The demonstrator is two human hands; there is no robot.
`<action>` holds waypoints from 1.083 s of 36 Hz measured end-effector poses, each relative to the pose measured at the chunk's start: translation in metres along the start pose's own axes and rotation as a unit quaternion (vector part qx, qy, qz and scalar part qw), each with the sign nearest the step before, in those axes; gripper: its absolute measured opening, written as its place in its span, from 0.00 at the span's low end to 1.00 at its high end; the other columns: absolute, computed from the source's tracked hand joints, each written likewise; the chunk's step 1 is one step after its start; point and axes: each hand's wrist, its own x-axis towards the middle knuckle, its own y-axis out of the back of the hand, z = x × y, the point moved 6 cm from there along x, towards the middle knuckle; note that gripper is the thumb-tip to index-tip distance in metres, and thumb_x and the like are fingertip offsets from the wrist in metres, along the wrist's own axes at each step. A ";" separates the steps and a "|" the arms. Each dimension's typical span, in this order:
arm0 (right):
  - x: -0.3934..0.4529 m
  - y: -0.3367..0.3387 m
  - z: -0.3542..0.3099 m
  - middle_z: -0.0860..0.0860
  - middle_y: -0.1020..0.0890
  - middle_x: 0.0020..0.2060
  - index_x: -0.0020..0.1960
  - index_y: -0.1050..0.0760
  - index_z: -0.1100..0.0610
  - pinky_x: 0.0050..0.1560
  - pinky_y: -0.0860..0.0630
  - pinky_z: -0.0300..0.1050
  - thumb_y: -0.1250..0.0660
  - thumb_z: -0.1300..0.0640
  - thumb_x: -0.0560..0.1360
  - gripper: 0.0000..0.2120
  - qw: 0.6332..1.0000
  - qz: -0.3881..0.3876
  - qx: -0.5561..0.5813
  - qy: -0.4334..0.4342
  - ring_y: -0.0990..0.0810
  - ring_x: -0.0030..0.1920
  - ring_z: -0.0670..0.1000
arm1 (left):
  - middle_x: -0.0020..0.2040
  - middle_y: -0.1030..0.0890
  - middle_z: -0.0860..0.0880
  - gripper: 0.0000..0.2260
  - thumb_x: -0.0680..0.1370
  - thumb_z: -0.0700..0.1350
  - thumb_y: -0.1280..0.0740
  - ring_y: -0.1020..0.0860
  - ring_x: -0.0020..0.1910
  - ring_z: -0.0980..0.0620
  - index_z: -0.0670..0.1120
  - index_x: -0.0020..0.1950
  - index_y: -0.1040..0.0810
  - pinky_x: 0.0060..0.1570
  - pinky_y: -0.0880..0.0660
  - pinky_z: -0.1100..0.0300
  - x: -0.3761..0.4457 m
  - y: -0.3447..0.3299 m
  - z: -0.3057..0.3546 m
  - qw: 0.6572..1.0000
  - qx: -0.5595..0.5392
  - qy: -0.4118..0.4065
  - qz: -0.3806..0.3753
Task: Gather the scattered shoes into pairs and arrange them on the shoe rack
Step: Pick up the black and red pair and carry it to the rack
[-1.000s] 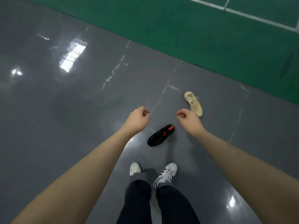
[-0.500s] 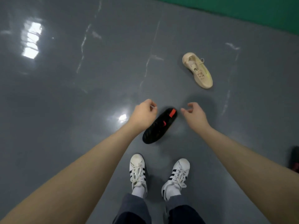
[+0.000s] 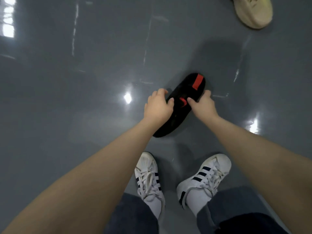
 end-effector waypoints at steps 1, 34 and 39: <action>0.004 -0.005 0.004 0.60 0.24 0.59 0.68 0.42 0.62 0.46 0.28 0.44 0.36 0.52 0.78 0.25 1.000 0.006 0.009 -0.003 0.23 0.55 0.59 | 0.65 0.28 0.46 0.19 0.79 0.50 0.39 0.30 0.64 0.46 0.45 0.69 0.32 0.64 0.33 0.49 0.005 -0.009 -0.002 1.000 0.023 -0.007 0.007; -0.115 0.157 0.004 0.47 0.25 0.37 0.68 0.40 0.51 0.41 0.32 0.45 0.41 0.59 0.79 0.19 0.984 0.117 0.134 0.017 0.24 0.40 0.54 | 0.59 0.28 0.42 0.26 0.80 0.53 0.42 0.25 0.55 0.39 0.48 0.74 0.46 0.49 0.31 0.51 -0.108 0.016 0.159 0.937 0.301 -0.179 -0.017; -0.162 0.220 0.001 0.46 0.26 0.36 0.69 0.40 0.51 0.41 0.31 0.44 0.42 0.60 0.79 0.20 0.975 0.137 0.172 0.014 0.25 0.38 0.51 | 0.59 0.27 0.42 0.26 0.80 0.53 0.42 0.24 0.52 0.39 0.48 0.74 0.47 0.44 0.32 0.53 -0.148 0.035 0.216 0.941 0.284 -0.176 -0.042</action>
